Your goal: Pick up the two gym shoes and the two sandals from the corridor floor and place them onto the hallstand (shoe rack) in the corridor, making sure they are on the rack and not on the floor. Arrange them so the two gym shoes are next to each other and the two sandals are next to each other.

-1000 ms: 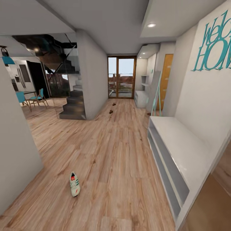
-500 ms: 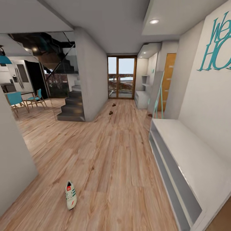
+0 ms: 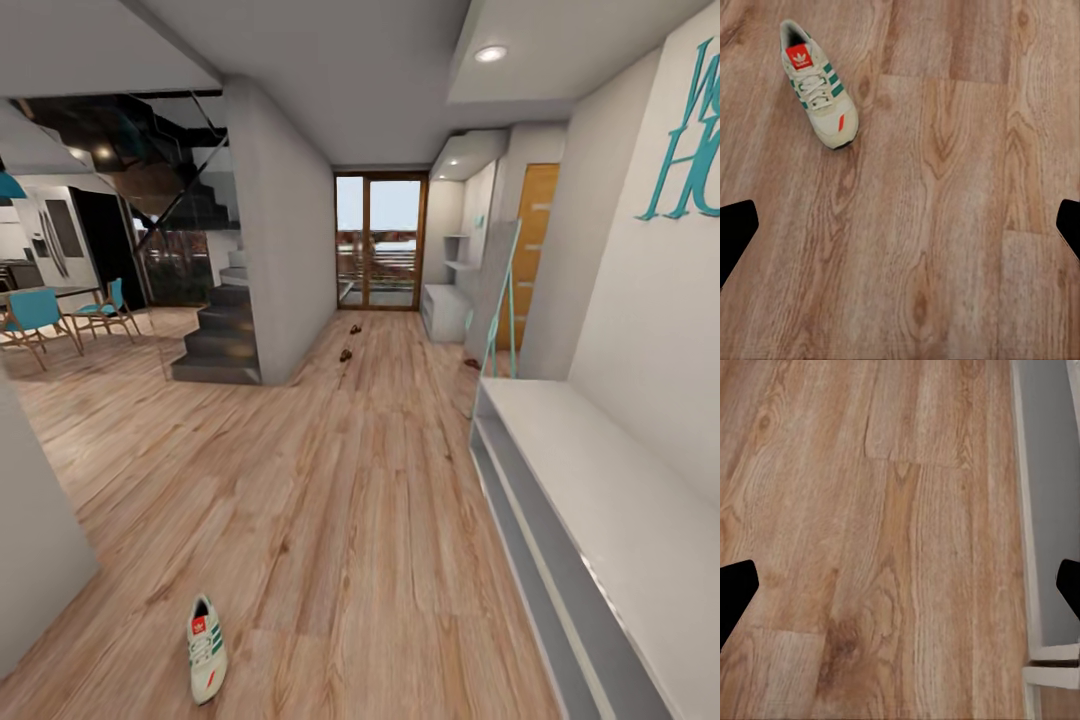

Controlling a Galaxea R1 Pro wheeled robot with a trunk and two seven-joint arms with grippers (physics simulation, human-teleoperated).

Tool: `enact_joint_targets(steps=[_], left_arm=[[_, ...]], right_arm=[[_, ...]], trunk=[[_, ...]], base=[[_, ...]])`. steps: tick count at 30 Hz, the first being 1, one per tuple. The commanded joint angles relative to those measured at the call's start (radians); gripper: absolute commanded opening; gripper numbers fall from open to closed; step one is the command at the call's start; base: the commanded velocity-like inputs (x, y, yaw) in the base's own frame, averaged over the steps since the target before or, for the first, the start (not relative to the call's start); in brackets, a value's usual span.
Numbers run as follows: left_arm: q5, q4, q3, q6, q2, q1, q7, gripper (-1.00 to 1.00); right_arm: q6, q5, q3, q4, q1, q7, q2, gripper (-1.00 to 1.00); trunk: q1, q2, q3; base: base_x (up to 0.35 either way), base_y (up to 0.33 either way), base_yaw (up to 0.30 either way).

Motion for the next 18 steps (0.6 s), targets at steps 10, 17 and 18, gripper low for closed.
enact_joint_targets(steps=[10,17,18], left_arm=[[0.002,0.001,0.001,-0.003,0.0,-0.001,-0.001,1.0],[0.002,0.001,0.001,-0.003,0.0,-0.001,-0.001,1.0],[0.002,0.001,0.001,-0.003,0.0,-0.001,-0.001,1.0]], right_arm=[[-0.003,-0.002,0.001,0.001,-0.001,0.0,0.0,1.0],[-0.003,-0.002,0.001,0.001,-0.001,0.0,0.0,1.0],[-0.003,-0.002,0.001,0.001,-0.001,0.0,0.0,1.0]], trunk=[[0.001,0.0,-0.001],[0.001,0.0,-0.001],[0.001,0.0,-0.001]], base=[[0.34,0.0,0.0],[0.34,0.0,0.0],[0.339,0.0,0.0]])
